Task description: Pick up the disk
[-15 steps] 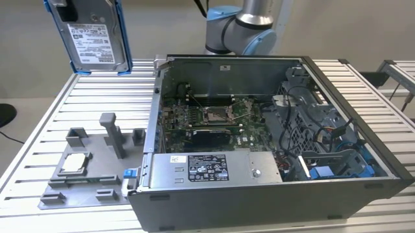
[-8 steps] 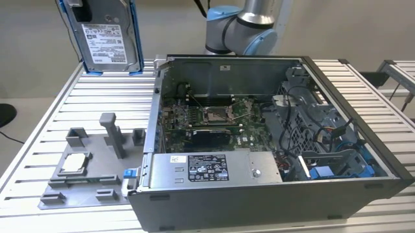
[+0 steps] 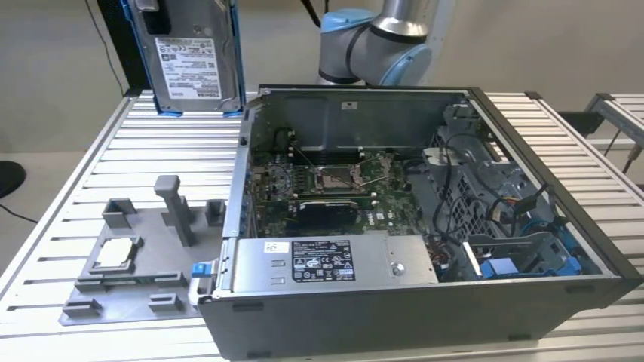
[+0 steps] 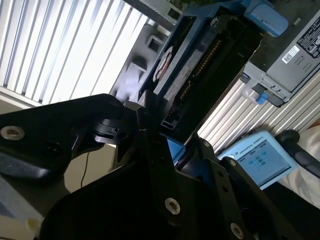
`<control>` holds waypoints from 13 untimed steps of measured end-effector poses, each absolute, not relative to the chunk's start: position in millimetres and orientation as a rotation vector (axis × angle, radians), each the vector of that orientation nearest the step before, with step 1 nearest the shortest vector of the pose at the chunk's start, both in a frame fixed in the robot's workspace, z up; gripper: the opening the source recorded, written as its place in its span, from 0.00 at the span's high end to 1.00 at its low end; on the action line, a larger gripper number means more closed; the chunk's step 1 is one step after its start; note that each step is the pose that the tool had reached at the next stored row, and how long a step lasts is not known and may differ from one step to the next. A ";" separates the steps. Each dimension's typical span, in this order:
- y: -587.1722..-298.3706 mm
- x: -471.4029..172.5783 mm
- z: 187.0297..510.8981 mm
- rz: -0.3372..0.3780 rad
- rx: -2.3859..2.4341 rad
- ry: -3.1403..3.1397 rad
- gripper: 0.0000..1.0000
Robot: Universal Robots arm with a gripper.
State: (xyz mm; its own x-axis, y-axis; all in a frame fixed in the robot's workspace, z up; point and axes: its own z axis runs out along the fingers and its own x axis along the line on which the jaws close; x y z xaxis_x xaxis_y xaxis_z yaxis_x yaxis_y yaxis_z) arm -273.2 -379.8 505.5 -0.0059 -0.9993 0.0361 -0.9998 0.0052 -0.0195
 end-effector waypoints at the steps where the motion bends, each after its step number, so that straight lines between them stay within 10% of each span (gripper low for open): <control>1: -379.8 -268.5 505.6 0.061 2.206 -2.219 1.00; 13: -379.8 -215.8 505.6 0.061 2.205 -2.217 1.00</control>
